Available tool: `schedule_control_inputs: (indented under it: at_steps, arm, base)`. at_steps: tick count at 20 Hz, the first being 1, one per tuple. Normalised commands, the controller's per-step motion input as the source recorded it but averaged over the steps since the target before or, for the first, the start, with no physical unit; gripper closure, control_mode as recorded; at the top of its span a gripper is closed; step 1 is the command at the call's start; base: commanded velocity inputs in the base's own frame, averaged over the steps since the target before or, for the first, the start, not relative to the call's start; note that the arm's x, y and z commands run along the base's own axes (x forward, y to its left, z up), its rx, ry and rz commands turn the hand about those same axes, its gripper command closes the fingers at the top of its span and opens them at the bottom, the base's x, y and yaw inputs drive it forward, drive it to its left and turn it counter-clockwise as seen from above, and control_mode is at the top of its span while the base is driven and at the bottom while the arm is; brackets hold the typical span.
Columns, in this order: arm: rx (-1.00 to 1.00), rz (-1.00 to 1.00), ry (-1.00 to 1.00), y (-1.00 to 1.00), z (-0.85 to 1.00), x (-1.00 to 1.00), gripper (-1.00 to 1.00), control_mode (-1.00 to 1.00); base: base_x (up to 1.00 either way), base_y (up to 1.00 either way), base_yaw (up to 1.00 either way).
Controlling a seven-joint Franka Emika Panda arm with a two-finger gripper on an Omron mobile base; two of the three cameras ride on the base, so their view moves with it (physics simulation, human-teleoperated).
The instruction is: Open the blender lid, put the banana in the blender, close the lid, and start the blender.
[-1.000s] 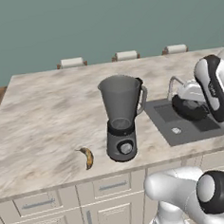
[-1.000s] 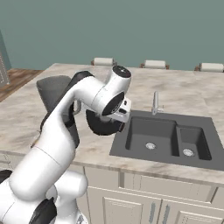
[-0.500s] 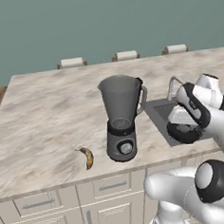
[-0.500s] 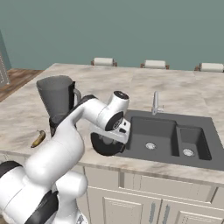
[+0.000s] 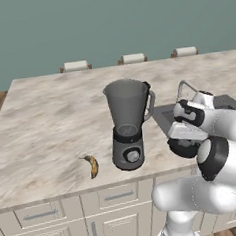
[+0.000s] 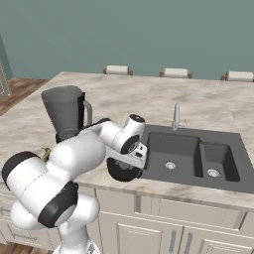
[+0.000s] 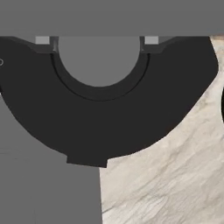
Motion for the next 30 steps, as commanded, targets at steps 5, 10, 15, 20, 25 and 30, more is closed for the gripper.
schedule_control_inputs:
  at_steps: [5, 10, 15, 20, 25, 30]
  arm:
    - [0.00, 0.00, 0.04, -0.22, -0.30, 0.47, 1.00, -1.00]
    - [0.00, 0.00, 0.00, -0.07, -0.21, 0.37, 1.00, -1.00]
    - [0.00, -0.02, 0.00, 0.09, -0.43, 0.07, 1.00, -1.00]
    - [0.00, -0.02, 0.00, 0.05, -0.27, -0.02, -1.00, -1.00]
    - [0.00, -0.05, -0.03, 0.08, 0.16, -0.10, -1.00, -1.00]
    - [0.00, -0.02, -0.16, 0.02, 0.46, 0.00, -1.00, -1.00]
  base:
    - [0.00, 0.00, 0.00]
    - [0.00, 0.00, 0.00]
    - [0.00, 0.00, 0.00]
    - [0.00, 0.00, 0.00]
    - [0.00, 0.00, 0.00]
    - [0.00, 0.00, 0.00]
